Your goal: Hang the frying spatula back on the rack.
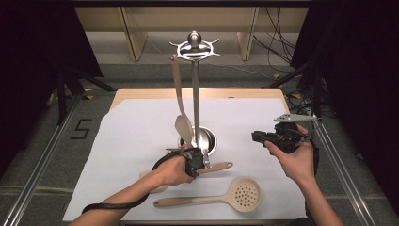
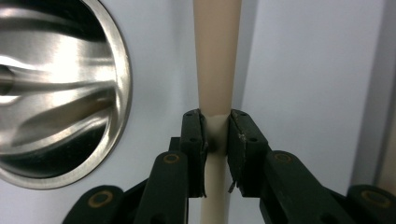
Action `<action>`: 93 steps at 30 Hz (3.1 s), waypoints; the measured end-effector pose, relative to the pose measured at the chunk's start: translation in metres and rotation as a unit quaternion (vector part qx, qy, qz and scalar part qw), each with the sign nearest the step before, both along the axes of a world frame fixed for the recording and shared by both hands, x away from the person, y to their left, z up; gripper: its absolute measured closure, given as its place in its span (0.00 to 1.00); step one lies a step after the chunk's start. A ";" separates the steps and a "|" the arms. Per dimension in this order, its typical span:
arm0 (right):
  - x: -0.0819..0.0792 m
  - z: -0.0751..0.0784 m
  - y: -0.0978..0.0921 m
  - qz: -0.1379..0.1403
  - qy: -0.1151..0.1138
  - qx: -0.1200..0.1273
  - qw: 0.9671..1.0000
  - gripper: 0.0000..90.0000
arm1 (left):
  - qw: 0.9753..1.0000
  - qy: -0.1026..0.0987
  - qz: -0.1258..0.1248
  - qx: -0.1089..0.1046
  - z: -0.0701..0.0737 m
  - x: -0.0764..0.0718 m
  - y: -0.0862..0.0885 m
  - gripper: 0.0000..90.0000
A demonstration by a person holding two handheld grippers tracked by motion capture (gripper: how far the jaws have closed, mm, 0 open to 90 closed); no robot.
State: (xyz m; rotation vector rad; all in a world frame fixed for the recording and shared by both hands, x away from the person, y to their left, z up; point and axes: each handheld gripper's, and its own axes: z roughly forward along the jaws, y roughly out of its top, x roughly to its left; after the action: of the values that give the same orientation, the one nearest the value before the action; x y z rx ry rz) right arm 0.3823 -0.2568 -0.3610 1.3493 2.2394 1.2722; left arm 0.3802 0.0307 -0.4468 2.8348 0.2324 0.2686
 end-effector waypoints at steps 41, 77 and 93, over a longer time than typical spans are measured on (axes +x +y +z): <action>-0.011 0.012 0.045 0.054 -0.066 0.032 0.996 0.81 | 0.935 -0.061 0.088 -0.339 0.081 -0.041 0.061 0.85; -0.047 0.050 0.108 0.130 -0.155 0.085 0.976 0.68 | 0.906 -0.097 0.143 -0.386 0.105 -0.035 0.045 0.85; -0.041 0.054 0.110 0.121 -0.160 0.075 0.977 0.84 | 0.907 -0.102 0.114 -0.393 0.108 -0.032 0.038 0.83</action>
State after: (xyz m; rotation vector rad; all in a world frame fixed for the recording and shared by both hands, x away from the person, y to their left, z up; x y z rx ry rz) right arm 0.3409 -0.1470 -0.3068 0.8548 2.1607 1.6370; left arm 0.3487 0.0687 -0.3384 1.9643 0.4970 0.4073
